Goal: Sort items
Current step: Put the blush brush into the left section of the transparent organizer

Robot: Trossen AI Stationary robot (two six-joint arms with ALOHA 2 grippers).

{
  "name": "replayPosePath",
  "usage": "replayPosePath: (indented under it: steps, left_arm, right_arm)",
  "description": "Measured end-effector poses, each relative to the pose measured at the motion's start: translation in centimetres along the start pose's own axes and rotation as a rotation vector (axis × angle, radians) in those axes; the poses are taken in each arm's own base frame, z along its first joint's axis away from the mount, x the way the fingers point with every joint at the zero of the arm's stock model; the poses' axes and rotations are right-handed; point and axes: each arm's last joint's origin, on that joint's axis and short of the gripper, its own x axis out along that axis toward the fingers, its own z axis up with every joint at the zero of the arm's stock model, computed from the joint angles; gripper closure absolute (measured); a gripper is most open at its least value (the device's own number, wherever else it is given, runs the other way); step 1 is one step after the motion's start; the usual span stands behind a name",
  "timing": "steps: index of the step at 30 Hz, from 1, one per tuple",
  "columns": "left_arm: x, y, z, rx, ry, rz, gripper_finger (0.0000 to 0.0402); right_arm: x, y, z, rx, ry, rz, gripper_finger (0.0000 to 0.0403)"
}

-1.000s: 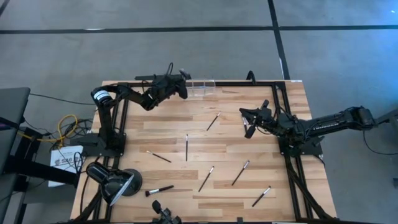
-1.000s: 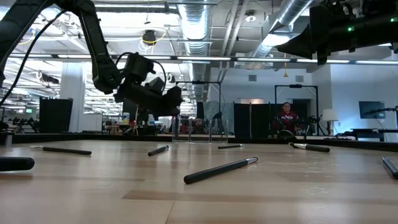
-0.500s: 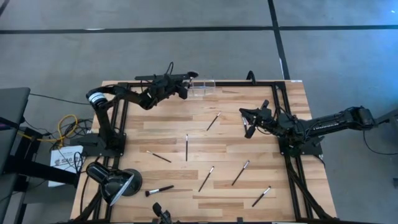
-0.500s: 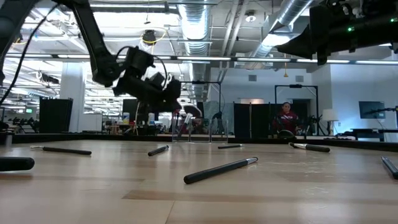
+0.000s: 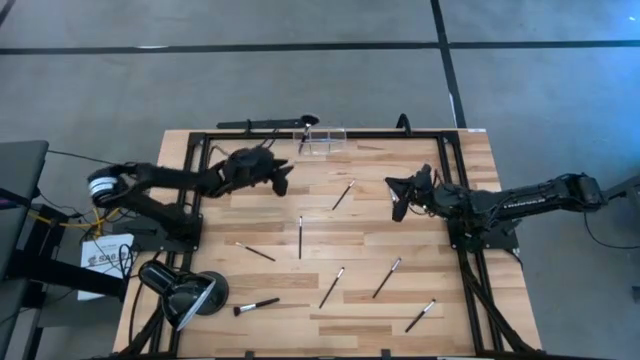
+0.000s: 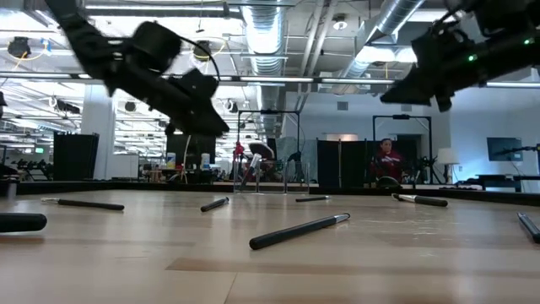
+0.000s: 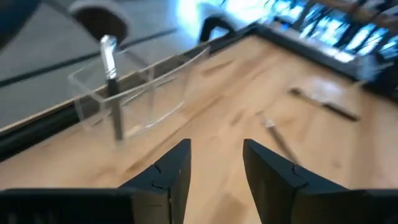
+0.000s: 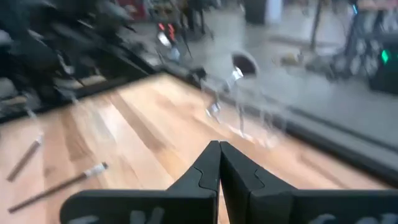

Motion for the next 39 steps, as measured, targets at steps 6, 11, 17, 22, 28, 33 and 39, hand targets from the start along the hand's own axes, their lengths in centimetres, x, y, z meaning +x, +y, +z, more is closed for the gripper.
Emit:
replayPosePath:
  steps: [6,11,17,22,28,33,39]
  left_arm:
    - [-3.4,-0.9,-1.5,0.003,-0.139,-0.183,0.0266]
    - [-5.0,-1.0,-2.6,0.010,-0.146,-0.269,0.0266]
    - [-6.1,-0.8,-2.6,0.011,-0.182,-0.311,0.0266]
    - [-6.7,-0.8,-1.9,0.008,-0.227,-0.322,0.0266]
    - [-6.9,-0.9,-1.8,0.012,-0.228,-0.355,0.0266]
    - [-6.9,-1.0,-1.9,0.014,-0.224,-0.369,0.0266]
    - [-6.9,-1.0,-1.9,0.014,-0.224,-0.369,0.0266]
  right_arm:
    - [1.1,0.0,-0.4,0.027,0.159,-0.077,0.0393]
    - [2.9,0.7,-1.1,-0.024,0.299,-0.179,0.0355]
    - [6.0,0.4,-0.5,-0.003,0.476,-0.301,0.0307]
    - [7.8,-1.0,-0.9,0.057,0.691,-0.379,0.0293]
    - [8.6,-2.6,-2.0,0.134,0.898,-0.401,0.0289]
    - [8.5,-3.8,-2.5,0.181,0.993,-0.438,0.0290]
    - [8.5,-3.8,-2.5,0.228,1.027,-0.390,0.0290]
